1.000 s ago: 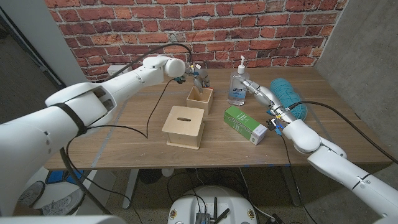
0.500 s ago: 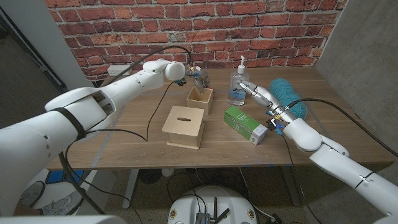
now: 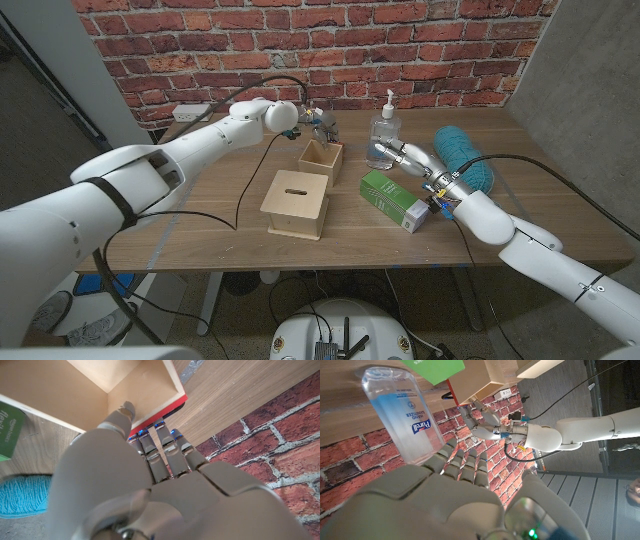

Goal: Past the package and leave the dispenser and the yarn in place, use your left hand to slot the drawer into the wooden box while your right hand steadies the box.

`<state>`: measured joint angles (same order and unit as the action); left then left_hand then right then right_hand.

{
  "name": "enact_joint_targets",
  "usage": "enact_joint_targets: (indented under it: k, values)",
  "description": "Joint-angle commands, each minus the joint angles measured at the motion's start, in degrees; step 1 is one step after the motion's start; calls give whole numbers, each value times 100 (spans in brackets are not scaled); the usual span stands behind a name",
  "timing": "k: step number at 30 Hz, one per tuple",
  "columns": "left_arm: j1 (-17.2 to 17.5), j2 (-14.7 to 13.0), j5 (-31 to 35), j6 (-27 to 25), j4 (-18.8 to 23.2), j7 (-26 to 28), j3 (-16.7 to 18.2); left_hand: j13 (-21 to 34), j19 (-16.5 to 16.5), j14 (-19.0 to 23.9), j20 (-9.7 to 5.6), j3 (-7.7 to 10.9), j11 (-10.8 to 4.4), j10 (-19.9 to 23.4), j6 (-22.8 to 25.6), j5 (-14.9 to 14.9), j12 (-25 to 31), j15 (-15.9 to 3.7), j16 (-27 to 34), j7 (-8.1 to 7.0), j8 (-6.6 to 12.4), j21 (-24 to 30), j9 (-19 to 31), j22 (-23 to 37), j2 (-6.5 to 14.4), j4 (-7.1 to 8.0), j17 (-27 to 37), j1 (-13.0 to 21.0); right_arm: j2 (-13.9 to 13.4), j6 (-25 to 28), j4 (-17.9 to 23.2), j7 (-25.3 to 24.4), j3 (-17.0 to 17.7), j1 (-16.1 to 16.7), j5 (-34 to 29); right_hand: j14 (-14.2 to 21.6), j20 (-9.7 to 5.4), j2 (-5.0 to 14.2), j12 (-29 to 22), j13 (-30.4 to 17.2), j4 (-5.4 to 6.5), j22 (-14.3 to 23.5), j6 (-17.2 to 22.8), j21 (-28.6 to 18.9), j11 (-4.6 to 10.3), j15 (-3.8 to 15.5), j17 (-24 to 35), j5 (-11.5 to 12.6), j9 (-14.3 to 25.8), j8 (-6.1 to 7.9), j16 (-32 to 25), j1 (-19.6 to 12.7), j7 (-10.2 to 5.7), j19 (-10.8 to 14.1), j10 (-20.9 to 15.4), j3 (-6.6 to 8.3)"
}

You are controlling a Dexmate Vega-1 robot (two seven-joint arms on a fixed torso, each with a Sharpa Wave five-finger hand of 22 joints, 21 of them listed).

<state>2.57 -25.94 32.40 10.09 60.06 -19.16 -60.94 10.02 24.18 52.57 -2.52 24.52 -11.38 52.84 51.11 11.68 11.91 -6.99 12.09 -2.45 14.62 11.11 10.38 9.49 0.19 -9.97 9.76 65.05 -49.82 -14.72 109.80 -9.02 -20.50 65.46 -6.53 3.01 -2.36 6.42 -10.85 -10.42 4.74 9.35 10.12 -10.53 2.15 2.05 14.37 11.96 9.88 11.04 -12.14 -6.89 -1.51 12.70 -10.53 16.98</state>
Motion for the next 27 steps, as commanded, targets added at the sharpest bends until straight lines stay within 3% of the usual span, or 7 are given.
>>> enact_joint_targets:
  k: [1, 5, 17, 27]
  values:
    - [77, -18, 89, -72, 63, 138, 17, 28, 171, 361, -893, 65, -9, 320, 276, 14, 48, -684, -1, -38, -3, 37, 30, 13, 91, -15, 17, 187, -84, 119, 112, -90, -31, 21, -423, 51, -232, 108, -25, -8, 0, 13, 27, -35, 26, 257, -3, 4, 17, 8, -21, 15, -12, 70, -21, 70]
    - [90, -9, 122, -92, 52, 202, 15, 43, 291, 719, -897, 7, -9, 637, 513, -5, 54, -693, 47, -73, -44, 20, 10, 14, 185, -6, 48, 295, -77, 141, 127, -129, -23, 34, -471, 55, -238, 109, -23, -8, -1, 13, 35, -35, 32, 272, -5, 1, 17, 7, -22, 18, -15, 77, -24, 77]
    - [90, 15, 151, -138, 29, 242, -2, 78, 462, 1120, -903, -140, -12, 1056, 900, -15, 67, -699, 99, -51, -51, 14, 33, 20, 324, 1, 79, 424, -95, 150, 141, -115, -11, 33, -490, 81, -235, 113, -24, -9, -16, 13, 75, -35, 33, 260, -16, -5, 18, 13, -27, 13, -11, 94, -41, 106]
    - [178, -169, 192, -516, 507, 75, 112, 87, 514, 1210, -904, -189, -11, 1139, 985, -18, 70, -701, 109, -49, -49, 20, 40, 23, 330, -4, 81, 452, -230, 45, 175, 10, -23, -13, -620, 80, -232, 109, -20, -9, -19, 13, 90, -34, 31, 253, -17, -13, 19, 11, -28, 22, -15, 103, -42, 114]
